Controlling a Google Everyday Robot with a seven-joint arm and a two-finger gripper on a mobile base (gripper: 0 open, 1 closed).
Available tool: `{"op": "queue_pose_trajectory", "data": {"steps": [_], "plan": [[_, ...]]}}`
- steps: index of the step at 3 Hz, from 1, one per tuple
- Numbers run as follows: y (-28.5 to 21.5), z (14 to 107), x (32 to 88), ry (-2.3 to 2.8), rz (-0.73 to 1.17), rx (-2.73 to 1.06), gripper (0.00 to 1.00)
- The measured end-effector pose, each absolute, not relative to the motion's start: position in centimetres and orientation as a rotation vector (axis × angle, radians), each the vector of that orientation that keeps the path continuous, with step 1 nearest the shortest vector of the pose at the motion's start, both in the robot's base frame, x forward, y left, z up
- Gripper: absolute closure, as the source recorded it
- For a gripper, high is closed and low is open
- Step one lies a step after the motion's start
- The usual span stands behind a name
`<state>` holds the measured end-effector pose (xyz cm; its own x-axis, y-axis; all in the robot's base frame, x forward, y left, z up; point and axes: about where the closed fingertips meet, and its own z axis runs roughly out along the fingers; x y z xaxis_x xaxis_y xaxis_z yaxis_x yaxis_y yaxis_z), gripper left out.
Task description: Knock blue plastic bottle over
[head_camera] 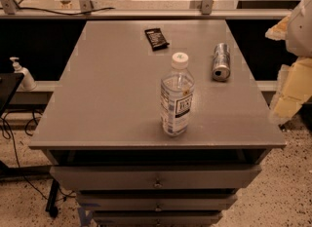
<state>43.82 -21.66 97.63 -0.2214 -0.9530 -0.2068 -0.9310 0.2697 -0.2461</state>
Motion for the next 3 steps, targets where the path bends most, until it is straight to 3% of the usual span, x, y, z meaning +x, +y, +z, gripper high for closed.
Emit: {"op": "queue_pose_trajectory", "data": {"steps": [3], "plan": [[-20.6, 97.1, 43.9, 2.224, 0.001, -1.625, 0.0]]}}
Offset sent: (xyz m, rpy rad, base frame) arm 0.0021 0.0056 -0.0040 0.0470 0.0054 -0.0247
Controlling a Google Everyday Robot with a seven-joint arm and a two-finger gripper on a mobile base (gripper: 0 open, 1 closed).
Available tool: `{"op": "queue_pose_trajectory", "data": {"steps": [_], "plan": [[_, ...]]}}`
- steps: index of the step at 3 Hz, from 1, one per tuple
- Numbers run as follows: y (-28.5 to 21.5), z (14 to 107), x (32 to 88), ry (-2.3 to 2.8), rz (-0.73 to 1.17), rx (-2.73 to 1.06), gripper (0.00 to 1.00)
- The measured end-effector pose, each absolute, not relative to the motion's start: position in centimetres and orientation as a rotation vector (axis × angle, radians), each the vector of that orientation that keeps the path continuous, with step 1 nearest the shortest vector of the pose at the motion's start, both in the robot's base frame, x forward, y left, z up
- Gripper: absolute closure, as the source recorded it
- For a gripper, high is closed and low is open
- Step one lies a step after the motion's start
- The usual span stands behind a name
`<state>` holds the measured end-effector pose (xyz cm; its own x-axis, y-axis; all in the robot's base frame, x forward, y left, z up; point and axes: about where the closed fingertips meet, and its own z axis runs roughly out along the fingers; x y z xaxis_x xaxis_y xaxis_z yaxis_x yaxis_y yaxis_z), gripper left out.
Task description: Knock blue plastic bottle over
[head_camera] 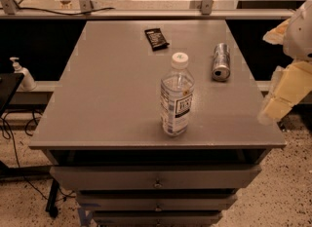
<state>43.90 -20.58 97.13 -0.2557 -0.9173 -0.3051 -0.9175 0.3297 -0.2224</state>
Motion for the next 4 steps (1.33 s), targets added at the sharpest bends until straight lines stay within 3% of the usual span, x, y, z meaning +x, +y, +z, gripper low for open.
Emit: {"op": "queue_pose_trajectory", "data": {"steps": [2, 4], "plan": [[-16.6, 94.9, 42.8, 2.139, 0.322, -1.458, 0.0], [-7.0, 93.3, 43.2, 1.85, 0.652, -1.352, 0.0]]}}
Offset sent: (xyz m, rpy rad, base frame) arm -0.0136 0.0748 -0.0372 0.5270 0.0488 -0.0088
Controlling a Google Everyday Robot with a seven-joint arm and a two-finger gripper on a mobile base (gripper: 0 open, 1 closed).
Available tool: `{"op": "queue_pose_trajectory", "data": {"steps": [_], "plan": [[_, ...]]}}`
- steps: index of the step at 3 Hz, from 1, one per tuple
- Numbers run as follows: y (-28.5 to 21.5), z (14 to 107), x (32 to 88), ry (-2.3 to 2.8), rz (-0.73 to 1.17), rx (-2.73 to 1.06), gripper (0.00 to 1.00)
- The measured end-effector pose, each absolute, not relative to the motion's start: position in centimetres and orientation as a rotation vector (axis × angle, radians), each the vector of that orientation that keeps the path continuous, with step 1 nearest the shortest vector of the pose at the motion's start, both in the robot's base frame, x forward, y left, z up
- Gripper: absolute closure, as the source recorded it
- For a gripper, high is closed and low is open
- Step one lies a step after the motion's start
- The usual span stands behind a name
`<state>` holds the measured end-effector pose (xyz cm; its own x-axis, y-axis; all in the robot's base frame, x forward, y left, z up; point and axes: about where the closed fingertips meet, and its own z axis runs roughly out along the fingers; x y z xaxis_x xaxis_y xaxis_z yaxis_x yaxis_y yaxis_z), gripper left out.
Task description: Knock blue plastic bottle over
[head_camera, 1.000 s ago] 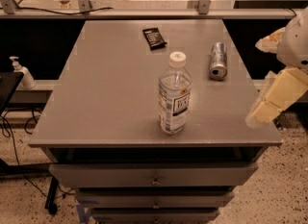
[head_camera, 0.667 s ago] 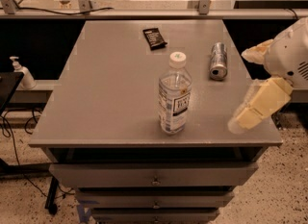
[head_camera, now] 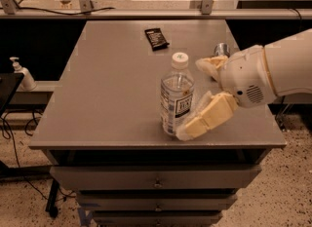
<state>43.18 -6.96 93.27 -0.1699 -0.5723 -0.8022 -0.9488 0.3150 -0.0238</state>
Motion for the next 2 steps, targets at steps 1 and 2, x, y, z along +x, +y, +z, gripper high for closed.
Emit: {"op": "queue_pose_trajectory", "data": {"steps": [1, 2], "plan": [[-2.9, 92.8, 44.8, 1.738, 0.713, -1.334, 0.0], [-0.1, 92.6, 47.9, 1.656, 0.715, -1.335, 0.0]]}}
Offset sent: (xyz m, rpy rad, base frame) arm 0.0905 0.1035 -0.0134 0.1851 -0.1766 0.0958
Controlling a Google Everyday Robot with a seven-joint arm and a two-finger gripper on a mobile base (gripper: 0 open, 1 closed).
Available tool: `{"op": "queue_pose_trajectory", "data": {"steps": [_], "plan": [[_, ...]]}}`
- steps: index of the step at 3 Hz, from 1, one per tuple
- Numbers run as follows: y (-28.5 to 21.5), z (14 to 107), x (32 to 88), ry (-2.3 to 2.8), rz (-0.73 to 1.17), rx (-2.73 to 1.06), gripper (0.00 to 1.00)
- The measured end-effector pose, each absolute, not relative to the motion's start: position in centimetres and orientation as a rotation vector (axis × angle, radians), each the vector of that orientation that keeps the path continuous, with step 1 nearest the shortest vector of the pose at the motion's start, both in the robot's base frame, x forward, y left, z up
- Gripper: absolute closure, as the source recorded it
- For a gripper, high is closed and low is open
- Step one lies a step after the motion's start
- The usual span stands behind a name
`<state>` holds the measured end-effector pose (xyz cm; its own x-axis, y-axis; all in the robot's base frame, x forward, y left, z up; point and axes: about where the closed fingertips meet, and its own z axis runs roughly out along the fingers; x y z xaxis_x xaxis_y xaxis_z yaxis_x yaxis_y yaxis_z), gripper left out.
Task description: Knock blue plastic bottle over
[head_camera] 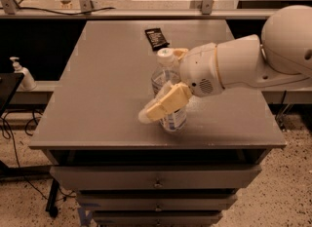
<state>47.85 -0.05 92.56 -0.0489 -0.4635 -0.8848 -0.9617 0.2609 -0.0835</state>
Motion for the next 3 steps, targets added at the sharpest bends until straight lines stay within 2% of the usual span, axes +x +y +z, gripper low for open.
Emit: {"op": "queue_pose_trajectory", "data": {"steps": [3], "plan": [[4.8, 93.9, 56.8, 1.522, 0.637, -1.403, 0.0]]}}
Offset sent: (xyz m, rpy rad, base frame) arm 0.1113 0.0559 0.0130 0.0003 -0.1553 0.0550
